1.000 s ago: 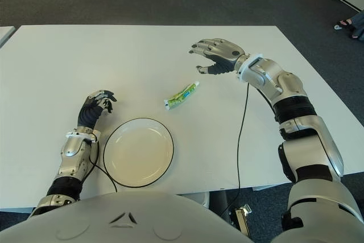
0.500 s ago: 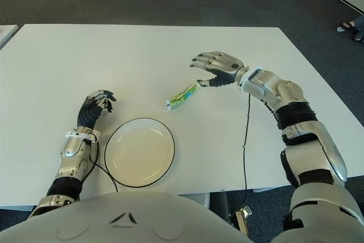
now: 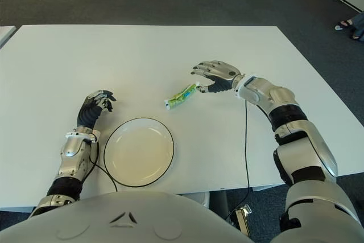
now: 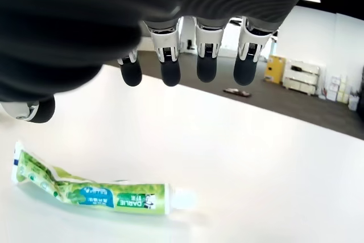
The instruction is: Put the toothpaste on the table into the plate.
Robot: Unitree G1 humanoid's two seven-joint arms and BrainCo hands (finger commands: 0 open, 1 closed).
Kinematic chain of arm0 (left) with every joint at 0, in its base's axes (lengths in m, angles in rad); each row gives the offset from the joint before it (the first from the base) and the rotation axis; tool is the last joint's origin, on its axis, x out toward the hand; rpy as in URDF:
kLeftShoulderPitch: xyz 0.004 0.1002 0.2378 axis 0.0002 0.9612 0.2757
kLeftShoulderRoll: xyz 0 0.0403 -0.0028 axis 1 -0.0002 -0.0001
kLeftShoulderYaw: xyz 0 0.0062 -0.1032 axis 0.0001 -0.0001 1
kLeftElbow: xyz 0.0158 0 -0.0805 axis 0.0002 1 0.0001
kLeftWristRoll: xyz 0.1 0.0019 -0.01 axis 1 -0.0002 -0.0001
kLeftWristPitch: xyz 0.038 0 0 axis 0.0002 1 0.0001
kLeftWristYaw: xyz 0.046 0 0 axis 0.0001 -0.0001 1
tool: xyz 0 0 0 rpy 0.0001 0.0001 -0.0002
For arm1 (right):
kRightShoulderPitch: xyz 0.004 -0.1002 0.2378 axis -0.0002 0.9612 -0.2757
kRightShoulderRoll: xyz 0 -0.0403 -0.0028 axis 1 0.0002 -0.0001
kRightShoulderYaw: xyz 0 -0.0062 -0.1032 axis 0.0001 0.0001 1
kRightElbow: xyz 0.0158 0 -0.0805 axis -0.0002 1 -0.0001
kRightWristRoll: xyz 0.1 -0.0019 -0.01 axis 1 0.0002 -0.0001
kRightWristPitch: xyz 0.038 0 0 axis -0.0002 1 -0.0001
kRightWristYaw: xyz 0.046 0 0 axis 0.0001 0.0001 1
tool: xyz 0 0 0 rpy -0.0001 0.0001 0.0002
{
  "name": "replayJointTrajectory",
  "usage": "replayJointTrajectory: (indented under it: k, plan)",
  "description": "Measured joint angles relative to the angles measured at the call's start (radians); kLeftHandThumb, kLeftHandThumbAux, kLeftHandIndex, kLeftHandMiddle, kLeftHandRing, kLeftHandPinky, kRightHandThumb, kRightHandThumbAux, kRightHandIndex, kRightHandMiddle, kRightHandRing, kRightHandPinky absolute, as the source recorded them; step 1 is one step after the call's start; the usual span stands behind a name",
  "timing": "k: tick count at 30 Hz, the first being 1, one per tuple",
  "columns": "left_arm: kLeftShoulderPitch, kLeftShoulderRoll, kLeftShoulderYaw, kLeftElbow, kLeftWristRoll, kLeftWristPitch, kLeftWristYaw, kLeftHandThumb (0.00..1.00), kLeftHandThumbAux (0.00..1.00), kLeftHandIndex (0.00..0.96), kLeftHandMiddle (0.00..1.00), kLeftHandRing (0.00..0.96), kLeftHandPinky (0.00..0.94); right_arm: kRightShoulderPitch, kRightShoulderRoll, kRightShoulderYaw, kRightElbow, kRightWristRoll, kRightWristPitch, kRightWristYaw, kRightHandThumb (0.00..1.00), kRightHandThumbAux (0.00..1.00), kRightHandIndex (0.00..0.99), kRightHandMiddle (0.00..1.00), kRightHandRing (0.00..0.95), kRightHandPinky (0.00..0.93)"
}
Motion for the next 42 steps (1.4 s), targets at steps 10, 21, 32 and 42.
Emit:
replayJointTrajectory:
  k: [10,21,32,42]
  plan:
    - [0.023,-0.002,0.0,-0.036,-0.002,-0.008,0.0,0.835,0.674,0.418,0.508,0.647,0.645,-0.09,0.119,0.039,0.2,-0.005,0.047,-0.065,0.511,0.143,0.0,0.0,0.0,0.0]
    - [0.064,-0.005,-0.001,-0.087,-0.021,0.007,0.0,0.835,0.674,0.422,0.498,0.638,0.639,-0.139,0.197,0.066,0.322,-0.001,0.126,-0.07,0.535,0.148,0.0,0.0,0.0,0.0]
    - [0.1,-0.019,-0.001,-0.136,-0.019,0.014,0.013,0.836,0.675,0.417,0.503,0.64,0.637,-0.15,0.225,0.074,0.356,0.018,0.138,-0.04,0.558,0.174,0.0,0.0,0.0,0.0]
    - [0.112,-0.022,-0.002,-0.157,-0.02,0.017,0.022,0.838,0.673,0.422,0.508,0.648,0.646,-0.163,0.223,0.075,0.361,0.036,0.138,0.037,0.544,0.164,0.0,0.0,0.0,0.0]
